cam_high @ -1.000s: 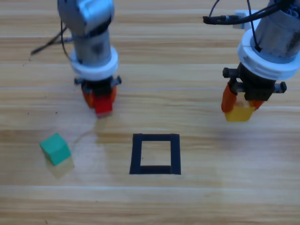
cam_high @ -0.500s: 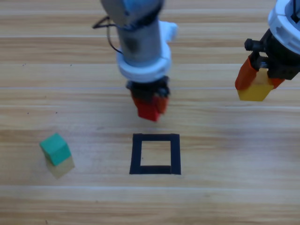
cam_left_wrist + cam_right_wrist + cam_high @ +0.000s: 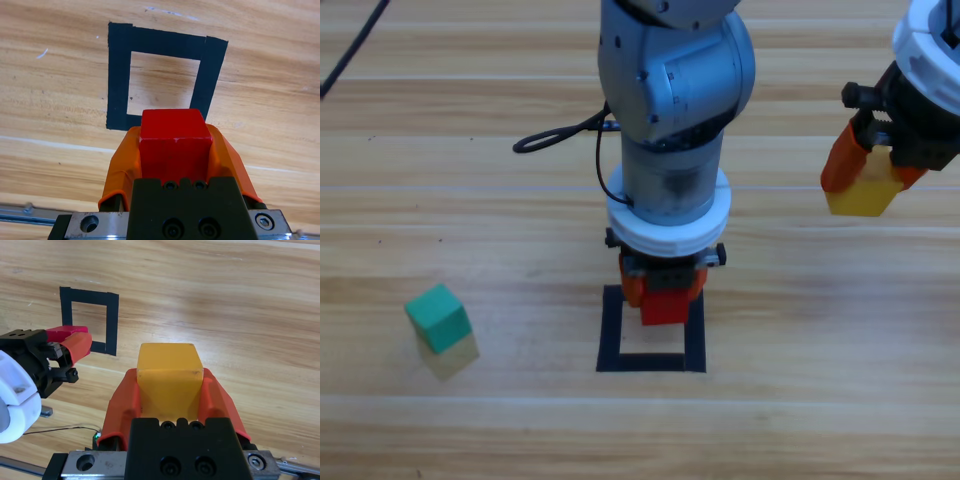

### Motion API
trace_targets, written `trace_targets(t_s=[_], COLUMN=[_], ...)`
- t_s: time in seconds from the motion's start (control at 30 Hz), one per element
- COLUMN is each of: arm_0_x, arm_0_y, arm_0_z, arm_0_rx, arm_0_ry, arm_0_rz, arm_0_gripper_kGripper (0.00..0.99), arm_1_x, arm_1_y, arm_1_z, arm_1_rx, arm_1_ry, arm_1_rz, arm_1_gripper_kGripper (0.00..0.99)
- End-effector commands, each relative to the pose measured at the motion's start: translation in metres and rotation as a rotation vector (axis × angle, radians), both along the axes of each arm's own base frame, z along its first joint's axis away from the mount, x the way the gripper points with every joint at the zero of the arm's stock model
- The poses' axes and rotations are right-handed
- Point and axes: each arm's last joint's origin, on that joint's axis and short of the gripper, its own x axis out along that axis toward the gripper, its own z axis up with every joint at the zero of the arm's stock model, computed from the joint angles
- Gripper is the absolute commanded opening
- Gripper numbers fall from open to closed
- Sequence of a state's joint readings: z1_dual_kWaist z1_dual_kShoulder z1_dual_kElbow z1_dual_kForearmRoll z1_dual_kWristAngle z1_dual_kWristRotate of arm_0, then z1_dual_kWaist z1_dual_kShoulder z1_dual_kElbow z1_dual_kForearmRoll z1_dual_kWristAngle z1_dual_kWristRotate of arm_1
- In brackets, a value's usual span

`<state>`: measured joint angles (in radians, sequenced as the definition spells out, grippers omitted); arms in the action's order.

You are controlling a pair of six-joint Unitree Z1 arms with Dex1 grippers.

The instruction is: Stack the blocks in the rectangular block: red at the bottom, yellow in the middle, green on top

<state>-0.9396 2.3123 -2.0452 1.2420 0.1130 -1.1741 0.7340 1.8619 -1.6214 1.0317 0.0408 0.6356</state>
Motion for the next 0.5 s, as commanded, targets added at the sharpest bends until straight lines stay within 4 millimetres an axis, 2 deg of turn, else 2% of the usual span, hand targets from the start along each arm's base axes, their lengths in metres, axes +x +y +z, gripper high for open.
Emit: trace_targets(t_s=[0.03, 0.27, 0.5], arm_0_x=[-0.009, 0.000, 0.007], arm_0_y=[-0.006, -0.001, 0.005], arm_0_z=[-0.003, -0.005, -0.022], arm_0_rx=[0.011, 0.009, -0.001], arm_0_ry=[0.001, 0.004, 0.013], arm_0_rz=[0.014, -0.026, -0.068], arm_0_gripper_kGripper=[0.000, 0.000, 0.000], arm_1_x=[0.014, 0.015, 0.019], arm_1_y=[-0.001, 0.001, 0.004], arm_1_z=[-0.026, -0.027, -0.033], arm_1_rx=[-0.046, -0.045, -0.053], arm_1_ry=[0.080, 0.082, 0.091], arm_1_rz=[-0.023, -0.023, -0.023], arm_1_gripper_kGripper=[0.052, 0.052, 0.052])
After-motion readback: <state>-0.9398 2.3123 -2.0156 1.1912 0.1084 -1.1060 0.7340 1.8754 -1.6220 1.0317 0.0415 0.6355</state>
